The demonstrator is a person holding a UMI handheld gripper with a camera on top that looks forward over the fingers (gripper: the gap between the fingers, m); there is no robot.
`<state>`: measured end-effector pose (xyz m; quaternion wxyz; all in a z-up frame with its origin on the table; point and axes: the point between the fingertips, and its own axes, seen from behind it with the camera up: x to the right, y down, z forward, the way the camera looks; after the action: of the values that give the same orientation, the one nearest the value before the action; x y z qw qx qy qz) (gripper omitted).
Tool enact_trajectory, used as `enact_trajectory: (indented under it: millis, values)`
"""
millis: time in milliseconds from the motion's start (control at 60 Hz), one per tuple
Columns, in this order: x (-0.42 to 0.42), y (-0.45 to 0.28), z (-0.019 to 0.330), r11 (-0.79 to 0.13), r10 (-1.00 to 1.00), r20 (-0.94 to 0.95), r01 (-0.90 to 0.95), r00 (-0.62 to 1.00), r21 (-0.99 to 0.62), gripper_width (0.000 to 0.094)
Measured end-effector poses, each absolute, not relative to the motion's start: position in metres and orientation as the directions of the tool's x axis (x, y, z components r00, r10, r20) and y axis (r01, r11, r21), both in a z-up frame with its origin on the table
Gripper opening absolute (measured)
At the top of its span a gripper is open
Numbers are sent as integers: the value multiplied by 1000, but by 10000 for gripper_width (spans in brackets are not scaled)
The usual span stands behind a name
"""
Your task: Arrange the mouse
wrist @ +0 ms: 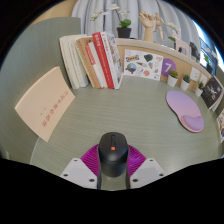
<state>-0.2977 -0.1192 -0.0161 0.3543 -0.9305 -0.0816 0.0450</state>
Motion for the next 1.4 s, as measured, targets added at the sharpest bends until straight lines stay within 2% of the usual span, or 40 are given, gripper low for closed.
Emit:
enact_trajectory:
  millis: [50, 117, 250, 433, 550, 667, 900, 1050, 1117, 1233, 1400]
  values:
    - [-295, -115, -8, -751, 178, -39, 111, 983, -651, 324]
    - [-289, -95, 23, -723, 168, -63, 79, 984, -687, 324]
    - [-255, -36, 108, -633, 167, -67, 55, 984, -773, 325]
    - [-163, 45, 219, -489, 125, -31, 34, 992, -872, 324]
    - [-95, 86, 247, -440, 62, -22, 8, 998, -898, 324]
    - [-38, 119, 216, -483, 28, -7, 7, 1000, -875, 323]
    - [-2, 128, 72, -671, 48, -20, 17, 999, -741, 321]
    - [-5, 112, 6, -747, 87, -24, 50, 996, -663, 322]
    - [-6, 106, -9, -759, 87, -32, 45, 996, -650, 338]
    - [-6, 106, -9, -736, 55, -75, -10, 996, -677, 352]
    - [-6, 105, -10, -713, 49, -77, -19, 996, -701, 440]
